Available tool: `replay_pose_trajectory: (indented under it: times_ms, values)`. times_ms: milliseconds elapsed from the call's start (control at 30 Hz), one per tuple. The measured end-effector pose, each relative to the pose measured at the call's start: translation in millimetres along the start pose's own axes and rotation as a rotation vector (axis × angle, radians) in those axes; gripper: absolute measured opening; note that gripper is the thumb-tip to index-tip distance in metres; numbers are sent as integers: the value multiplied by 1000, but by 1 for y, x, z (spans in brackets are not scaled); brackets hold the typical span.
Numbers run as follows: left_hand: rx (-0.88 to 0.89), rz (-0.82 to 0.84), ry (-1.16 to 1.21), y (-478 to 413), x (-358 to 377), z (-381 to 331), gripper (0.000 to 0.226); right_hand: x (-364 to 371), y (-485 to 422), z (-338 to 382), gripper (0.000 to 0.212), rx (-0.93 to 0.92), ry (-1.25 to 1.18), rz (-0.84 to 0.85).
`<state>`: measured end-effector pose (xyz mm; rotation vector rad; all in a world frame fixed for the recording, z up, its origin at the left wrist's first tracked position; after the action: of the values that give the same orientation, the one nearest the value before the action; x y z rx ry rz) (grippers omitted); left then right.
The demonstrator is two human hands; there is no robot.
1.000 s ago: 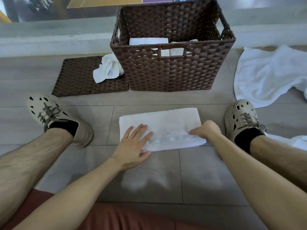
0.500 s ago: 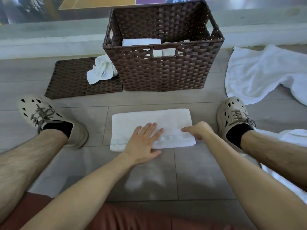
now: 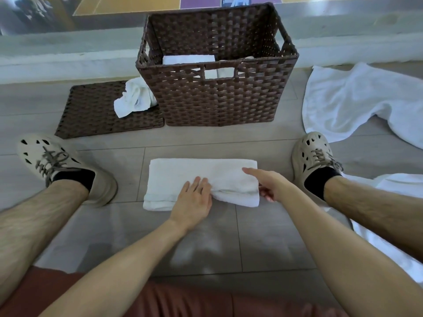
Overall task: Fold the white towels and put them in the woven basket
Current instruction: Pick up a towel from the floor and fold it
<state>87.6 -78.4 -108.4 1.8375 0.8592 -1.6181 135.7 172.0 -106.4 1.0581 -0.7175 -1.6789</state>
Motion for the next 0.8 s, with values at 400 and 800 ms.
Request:
replay_pose_trajectory:
  times_ms: [400,800]
  values:
    - [194,-110,37,15,-14,31,60,-25,7,40,32,-330,213,-273]
    - [-190,-158,442,15,-11,78,37,72,140,130,28,-963,642,-423]
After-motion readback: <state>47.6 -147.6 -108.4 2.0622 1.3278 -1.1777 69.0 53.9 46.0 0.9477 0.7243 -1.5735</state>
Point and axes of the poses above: each hand's wrist, its own y-axis away from the middle knuckle, its own x-axis out of the palm, z = x × y, the point moved 7 cm from there along -y, towards the middle knuckle, and after that the axes turned 2 degrees about -x, right-handed, at the moved point
